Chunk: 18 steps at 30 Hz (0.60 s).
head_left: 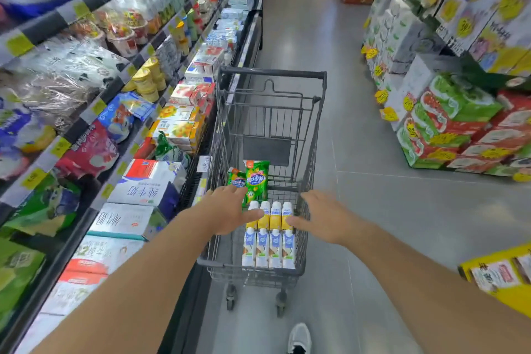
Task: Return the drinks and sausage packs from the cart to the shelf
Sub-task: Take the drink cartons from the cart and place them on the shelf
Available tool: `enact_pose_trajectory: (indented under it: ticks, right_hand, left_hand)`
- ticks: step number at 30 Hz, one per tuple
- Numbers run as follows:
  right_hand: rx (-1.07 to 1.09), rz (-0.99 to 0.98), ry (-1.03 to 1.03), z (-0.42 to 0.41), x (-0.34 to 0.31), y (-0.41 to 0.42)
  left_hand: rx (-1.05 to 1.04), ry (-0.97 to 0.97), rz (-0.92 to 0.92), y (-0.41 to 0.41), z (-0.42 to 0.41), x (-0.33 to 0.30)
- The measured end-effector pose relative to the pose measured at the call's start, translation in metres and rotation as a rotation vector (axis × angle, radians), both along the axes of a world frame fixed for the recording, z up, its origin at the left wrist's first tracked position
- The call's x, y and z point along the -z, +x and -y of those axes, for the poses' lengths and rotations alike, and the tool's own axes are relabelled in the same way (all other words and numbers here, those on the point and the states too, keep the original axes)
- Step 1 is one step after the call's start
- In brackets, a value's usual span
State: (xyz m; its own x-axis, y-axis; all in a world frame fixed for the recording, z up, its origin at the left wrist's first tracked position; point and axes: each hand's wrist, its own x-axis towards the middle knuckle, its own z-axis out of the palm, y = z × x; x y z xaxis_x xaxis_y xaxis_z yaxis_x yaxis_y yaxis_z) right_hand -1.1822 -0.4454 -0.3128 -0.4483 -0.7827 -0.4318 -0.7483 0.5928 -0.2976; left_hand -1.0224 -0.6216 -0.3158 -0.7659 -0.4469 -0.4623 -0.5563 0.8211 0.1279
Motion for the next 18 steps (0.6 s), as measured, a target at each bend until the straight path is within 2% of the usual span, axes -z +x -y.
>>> enact_pose_trajectory:
  ticks: [8, 13, 18]
  right_hand:
    - [-0.026, 0.039, 0.022, 0.077, 0.118, -0.039]
    - [0.066, 0.104, 0.108, 0.102, 0.212, -0.049]
    - [0.227, 0.156, 0.214, 0.118, 0.311, -0.052]
  left_hand:
    - [-0.132, 0.23, 0.068, -0.06, 0.034, 0.106]
    - [-0.209, 0.376, 0.127, -0.082, 0.058, 0.215]
    - [-0.406, 0.47, 0.112, -0.089, 0.081, 0.318]
